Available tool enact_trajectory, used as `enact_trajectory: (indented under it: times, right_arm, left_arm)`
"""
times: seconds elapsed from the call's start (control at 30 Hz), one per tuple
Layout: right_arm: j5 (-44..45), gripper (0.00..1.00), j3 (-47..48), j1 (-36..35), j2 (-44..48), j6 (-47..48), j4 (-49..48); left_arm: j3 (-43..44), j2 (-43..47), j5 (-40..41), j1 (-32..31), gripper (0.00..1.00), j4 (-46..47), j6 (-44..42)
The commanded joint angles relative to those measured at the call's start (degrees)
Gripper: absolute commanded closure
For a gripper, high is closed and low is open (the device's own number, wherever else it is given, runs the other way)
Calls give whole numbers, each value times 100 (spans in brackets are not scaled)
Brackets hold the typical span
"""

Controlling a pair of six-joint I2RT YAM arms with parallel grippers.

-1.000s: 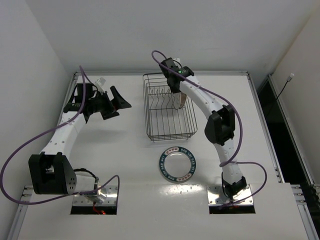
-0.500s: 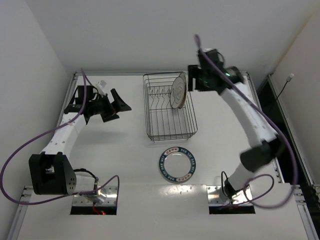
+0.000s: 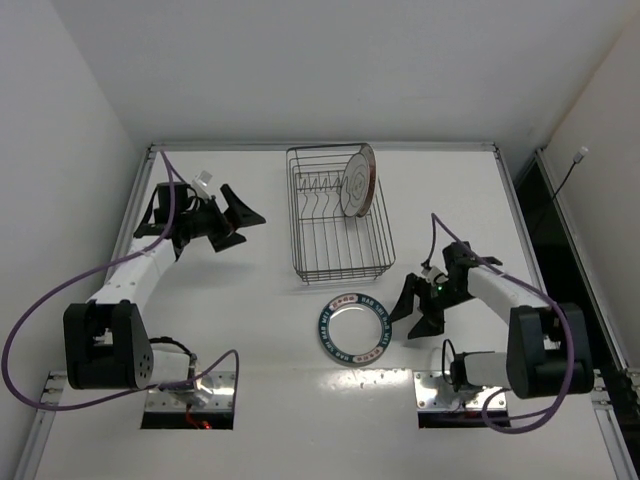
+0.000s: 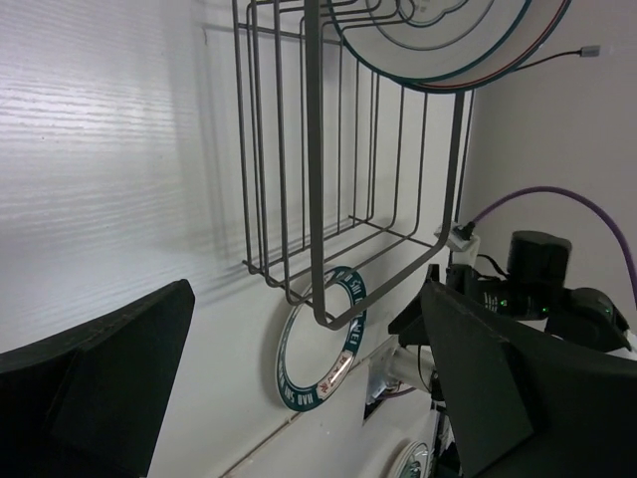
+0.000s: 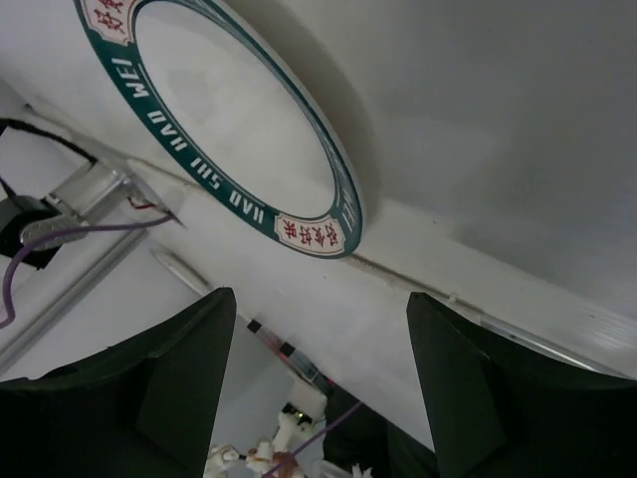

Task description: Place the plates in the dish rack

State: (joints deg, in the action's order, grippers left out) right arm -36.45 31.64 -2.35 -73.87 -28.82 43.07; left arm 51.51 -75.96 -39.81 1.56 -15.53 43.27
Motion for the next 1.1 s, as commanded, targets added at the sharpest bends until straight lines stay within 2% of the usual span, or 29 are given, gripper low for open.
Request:
enact_trajectory:
  times: [0.0,0.17,0.27,0.3,0.4,0.53,0.9,1.0,1.03,1.07]
  right_arm:
    - [-909,33,97,59,-127,367,-616]
    - [-767,35,-140,-2,-856,518,-1116]
    - [-715,46,-368,-55,-1200,456,-1580]
    - [-715,54,-369,-55,-1279,456,-1582]
    - [-505,61,-202,-55,-1543,587,-1582]
    - [-266,61,18,-55,-1894,720,-1573]
    - [-741,61,343,-55,-2940,1053,-1864]
    - [-741,73,484,-55,-3046,1124,-1732]
    - [-741,85,536,-55,-3046,1124,-1732]
    - [-671,89,536,-55,-3046,1124,-1662]
  left_arm:
    - [-9,126,-185,46,3,463,182]
    - [-61,239,-132,46,3,410,182]
    - [-62,240,-132,46,3,410,182]
    - [-114,240,-132,46,2,410,182]
    - [-114,240,-132,46,2,410,182]
    - [-114,240,-132,98,2,358,182]
    - [-114,240,-79,99,2,305,182]
    - [-114,240,-79,99,2,305,182]
    - [-114,240,-79,151,2,305,182]
    - [-114,240,-79,151,2,366,234]
